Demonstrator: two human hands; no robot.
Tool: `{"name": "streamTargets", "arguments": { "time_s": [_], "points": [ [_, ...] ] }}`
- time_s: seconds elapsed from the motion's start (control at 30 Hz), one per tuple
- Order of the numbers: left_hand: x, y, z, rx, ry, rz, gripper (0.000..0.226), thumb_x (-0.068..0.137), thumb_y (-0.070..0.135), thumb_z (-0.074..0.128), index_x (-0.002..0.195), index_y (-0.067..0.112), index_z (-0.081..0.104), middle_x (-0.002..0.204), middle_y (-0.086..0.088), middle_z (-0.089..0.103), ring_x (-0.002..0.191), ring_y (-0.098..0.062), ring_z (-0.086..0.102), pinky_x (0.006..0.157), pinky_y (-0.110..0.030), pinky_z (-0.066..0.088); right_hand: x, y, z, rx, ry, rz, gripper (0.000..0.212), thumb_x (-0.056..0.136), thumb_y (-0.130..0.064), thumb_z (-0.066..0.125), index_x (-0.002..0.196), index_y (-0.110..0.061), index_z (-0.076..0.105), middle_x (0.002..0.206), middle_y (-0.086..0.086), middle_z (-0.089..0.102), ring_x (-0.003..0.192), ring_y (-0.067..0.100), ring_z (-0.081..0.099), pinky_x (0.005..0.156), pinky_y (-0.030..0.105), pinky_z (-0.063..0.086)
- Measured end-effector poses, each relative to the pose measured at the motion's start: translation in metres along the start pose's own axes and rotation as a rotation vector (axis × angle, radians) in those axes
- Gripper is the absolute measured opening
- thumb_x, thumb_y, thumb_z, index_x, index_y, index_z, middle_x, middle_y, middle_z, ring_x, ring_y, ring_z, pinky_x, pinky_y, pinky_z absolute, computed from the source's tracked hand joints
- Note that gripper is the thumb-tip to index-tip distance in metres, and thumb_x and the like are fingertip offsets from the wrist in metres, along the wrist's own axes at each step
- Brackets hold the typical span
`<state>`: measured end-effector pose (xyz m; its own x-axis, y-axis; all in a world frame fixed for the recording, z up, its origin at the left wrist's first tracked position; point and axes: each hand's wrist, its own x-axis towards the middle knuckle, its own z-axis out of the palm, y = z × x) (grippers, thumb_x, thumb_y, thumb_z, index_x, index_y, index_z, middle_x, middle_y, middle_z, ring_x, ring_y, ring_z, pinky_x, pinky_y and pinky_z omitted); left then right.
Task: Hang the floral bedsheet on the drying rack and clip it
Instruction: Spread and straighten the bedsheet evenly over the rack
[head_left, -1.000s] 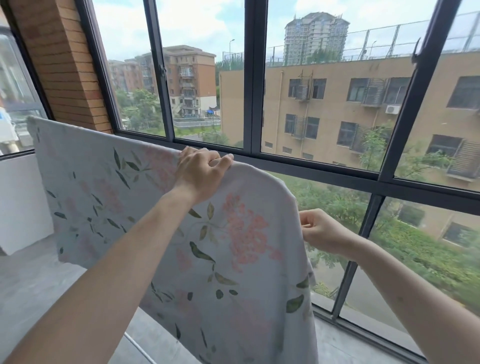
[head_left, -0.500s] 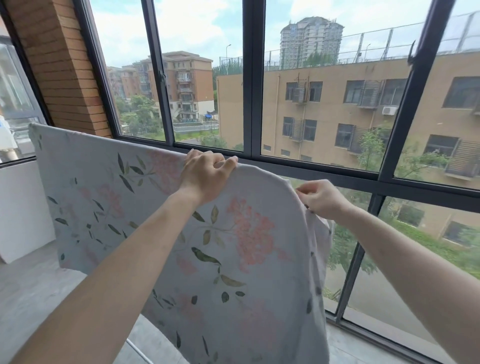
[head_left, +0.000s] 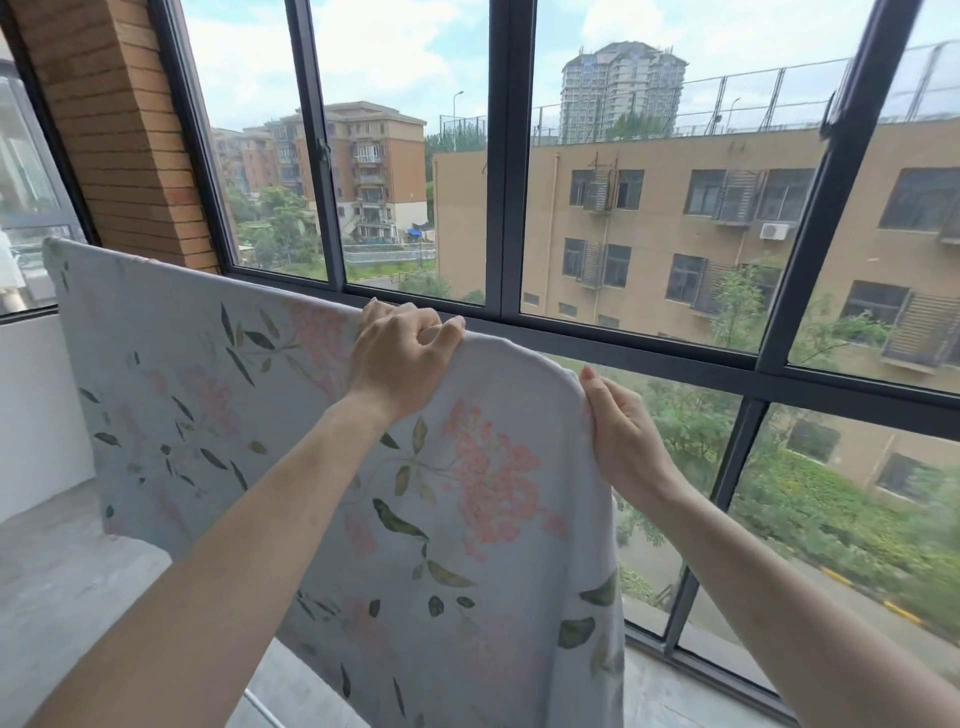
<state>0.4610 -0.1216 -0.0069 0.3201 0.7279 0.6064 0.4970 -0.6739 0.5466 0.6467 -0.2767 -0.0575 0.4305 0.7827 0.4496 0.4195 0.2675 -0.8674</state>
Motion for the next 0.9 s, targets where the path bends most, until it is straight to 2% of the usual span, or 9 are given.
{"name": "streamTargets", "arguments": {
  "time_s": [0.1,0.17,0.3,0.4,0.53,0.6,0.67,0.77,0.9],
  "points": [
    [-0.001,0.001,0.005,-0.004,0.025,0.012,0.052,0.091,0.056,0.040,0.060,0.015,0.042,0.072,0.004,0.051,0.106,-0.021,0.044,0.114,-0.038,0.027,0.000,0.000,-0.002,-0.023,0.097,-0.080,0.032,0.099,-0.045,0.045,0.108,-0.026,0.069,0.094,-0.014,0.070,0.075,0.006,0.064,0.064,0.028,0.050],
    [-0.002,0.002,0.009,-0.007,0.057,0.047,0.049,0.089,0.055,0.037,0.058,0.017,0.035,0.068,0.005,0.047,0.097,-0.020,0.043,0.119,-0.047,0.028,0.007,-0.010,-0.004,-0.015,0.119,-0.139,0.026,0.097,-0.041,0.050,0.113,-0.028,0.066,0.102,-0.015,0.068,0.070,0.007,0.060,0.057,0.024,0.045],
    [-0.003,0.001,0.018,-0.057,0.192,0.081,0.042,0.089,0.046,0.041,0.057,0.022,0.028,0.061,0.008,0.038,0.086,-0.013,0.036,0.107,-0.054,0.039,0.026,-0.028,-0.006,0.007,0.020,-0.227,0.014,0.094,-0.031,0.059,0.101,-0.025,0.068,0.095,-0.006,0.065,0.068,0.005,0.055,0.051,0.012,0.040],
    [0.000,-0.006,0.027,-0.089,0.289,0.112,0.037,0.088,0.033,0.043,0.057,0.018,0.029,0.059,0.005,0.037,0.079,-0.013,0.036,0.103,-0.056,0.041,0.042,-0.032,-0.005,0.104,-0.072,-0.309,0.008,0.094,-0.026,0.061,0.094,-0.022,0.068,0.090,-0.006,0.060,0.073,0.011,0.055,0.057,0.022,0.044],
    [0.008,-0.010,0.042,-0.077,0.439,0.123,0.037,0.085,0.026,0.041,0.058,0.001,0.037,0.061,-0.008,0.045,0.079,-0.025,0.043,0.081,-0.041,0.040,0.058,-0.028,-0.003,0.175,-0.304,-0.444,0.008,0.092,-0.011,0.065,0.094,-0.017,0.070,0.102,0.000,0.061,0.087,0.018,0.061,0.067,0.030,0.048],
    [0.012,-0.009,0.046,-0.097,0.475,0.150,0.031,0.083,0.021,0.040,0.058,0.004,0.036,0.062,-0.005,0.044,0.077,-0.029,0.042,0.076,-0.039,0.038,0.064,-0.026,-0.004,0.189,-0.425,-0.476,0.016,0.087,-0.002,0.062,0.087,-0.015,0.070,0.098,-0.001,0.061,0.090,0.023,0.061,0.068,0.031,0.047],
    [0.016,-0.006,0.054,-0.110,0.527,0.154,0.025,0.082,0.018,0.039,0.059,0.013,0.033,0.062,-0.001,0.042,0.074,-0.029,0.041,0.079,-0.034,0.037,0.074,-0.021,-0.006,0.226,-0.552,-0.493,0.019,0.083,0.001,0.057,0.081,-0.016,0.066,0.095,-0.004,0.058,0.090,0.023,0.058,0.069,0.031,0.045],
    [0.017,-0.005,0.059,-0.114,0.531,0.092,0.031,0.086,0.020,0.039,0.059,0.005,0.042,0.065,-0.007,0.049,0.078,-0.032,0.048,0.089,-0.027,0.037,0.088,-0.013,-0.006,0.314,-0.706,-0.455,0.017,0.081,0.001,0.052,0.078,-0.014,0.059,0.084,-0.002,0.051,0.078,0.021,0.049,0.066,0.037,0.041],
    [0.011,-0.008,0.053,-0.116,0.501,0.006,0.039,0.086,0.023,0.039,0.062,-0.006,0.049,0.071,-0.013,0.056,0.091,-0.027,0.055,0.107,-0.046,0.035,0.090,-0.010,0.004,0.432,-0.791,-0.441,0.013,0.083,0.000,0.052,0.077,-0.010,0.056,0.079,0.001,0.047,0.071,0.018,0.044,0.061,0.034,0.037]
  ]
}}
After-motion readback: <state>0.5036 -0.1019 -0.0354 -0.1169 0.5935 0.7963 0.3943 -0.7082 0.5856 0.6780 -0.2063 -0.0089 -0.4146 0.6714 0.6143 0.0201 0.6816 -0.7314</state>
